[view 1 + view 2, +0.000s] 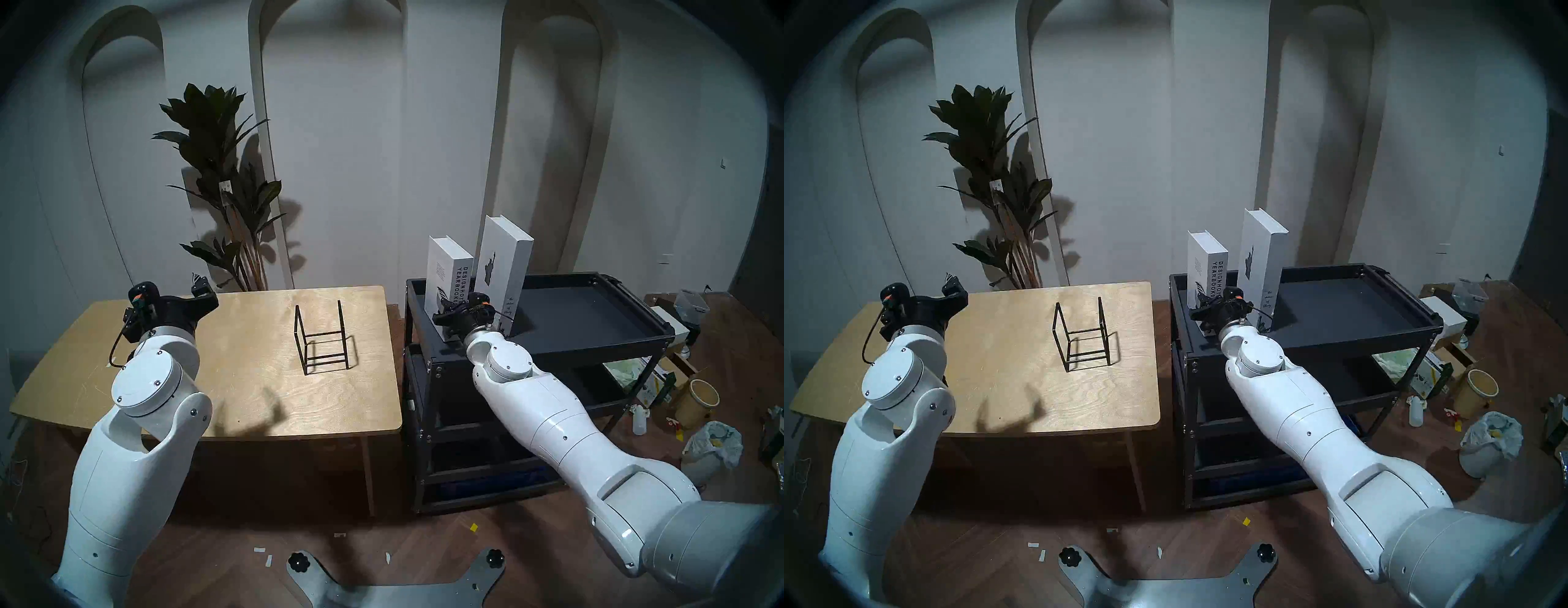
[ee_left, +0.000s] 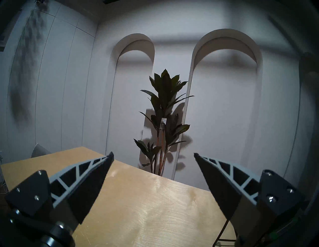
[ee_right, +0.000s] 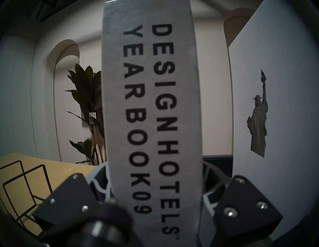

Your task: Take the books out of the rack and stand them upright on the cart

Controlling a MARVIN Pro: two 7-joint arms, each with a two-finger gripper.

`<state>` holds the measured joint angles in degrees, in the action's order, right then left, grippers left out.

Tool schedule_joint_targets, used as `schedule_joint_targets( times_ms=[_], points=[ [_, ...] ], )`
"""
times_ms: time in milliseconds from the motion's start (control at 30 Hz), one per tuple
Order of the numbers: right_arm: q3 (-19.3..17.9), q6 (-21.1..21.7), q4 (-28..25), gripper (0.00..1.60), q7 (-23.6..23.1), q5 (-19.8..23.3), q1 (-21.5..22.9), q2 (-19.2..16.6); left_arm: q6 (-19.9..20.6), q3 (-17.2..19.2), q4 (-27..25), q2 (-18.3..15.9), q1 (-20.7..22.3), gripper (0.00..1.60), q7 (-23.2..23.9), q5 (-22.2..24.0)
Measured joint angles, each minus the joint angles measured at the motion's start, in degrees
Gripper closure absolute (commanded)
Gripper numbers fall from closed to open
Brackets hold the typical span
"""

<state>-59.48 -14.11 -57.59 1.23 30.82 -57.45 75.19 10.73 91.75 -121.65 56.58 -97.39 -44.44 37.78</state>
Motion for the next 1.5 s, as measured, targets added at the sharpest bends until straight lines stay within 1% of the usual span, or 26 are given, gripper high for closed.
schedule_joint_targets(
  times_ms=[100,200,400,567,800,1033,1100,1167,1233,1300,1333,1400,1467,1500],
  points=[
    [0.1,0.9,-0.7,1.60,0.7,-0.1,-0.2,0.0,0.0,0.1,-0.4,-0.1,-0.2,0.00,0.1,0.0],
    [0.1,3.2,-2.5,1.60,2.1,-0.2,-0.7,-0.4,0.2,0.3,-0.9,-0.2,-0.2,0.00,0.3,0.2],
    [0.1,9.4,-6.8,1.60,4.6,0.0,-1.7,-1.7,1.0,0.7,-1.6,-0.3,-0.1,0.00,0.4,1.3],
    [-0.5,14.2,-8.9,1.60,6.0,1.0,-2.0,-2.4,2.2,0.8,-2.1,-0.3,-0.1,0.00,0.4,2.4],
    [-1.0,16.6,-9.4,1.60,7.0,2.1,-1.8,-2.5,3.2,0.8,-2.4,-0.4,0.0,0.00,0.4,2.9],
    [-0.9,17.3,-8.6,1.60,7.6,2.4,-1.0,-1.9,3.7,0.6,-2.5,-0.4,0.0,0.00,-0.1,2.7],
    [-0.7,17.4,-8.4,1.34,7.7,2.4,-0.8,-1.8,3.7,0.6,-2.5,-0.4,0.0,0.00,-0.4,2.7],
    [-0.5,17.5,-8.2,1.24,7.7,2.4,-0.6,-1.8,3.6,0.6,-2.6,-0.3,0.0,0.00,-0.7,2.7],
    [-0.4,17.5,-8.1,1.25,7.8,2.4,-0.5,-1.7,3.6,0.6,-2.6,-0.3,0.0,0.00,-0.9,2.7],
    [-0.2,17.6,-7.9,1.22,7.8,2.5,-0.3,-1.7,3.6,0.6,-2.8,-0.3,0.0,0.00,-1.3,2.7],
    [-0.1,17.6,-7.8,1.12,7.8,2.5,-0.2,-1.7,3.6,0.6,-2.8,-0.3,0.0,0.00,-1.5,2.7],
    [0.0,17.6,-7.6,1.08,7.6,2.5,-0.1,-1.7,3.6,0.6,-2.8,-0.3,0.0,0.00,-1.9,2.7],
    [0.1,17.6,-7.6,1.08,7.5,2.5,0.0,-1.7,3.6,0.5,-2.8,-0.4,0.0,0.00,-2.0,2.7],
    [0.1,17.6,-7.5,0.93,7.4,2.5,0.0,-1.8,3.6,0.5,-2.9,-0.4,0.0,0.00,-2.0,2.7]
  ],
)
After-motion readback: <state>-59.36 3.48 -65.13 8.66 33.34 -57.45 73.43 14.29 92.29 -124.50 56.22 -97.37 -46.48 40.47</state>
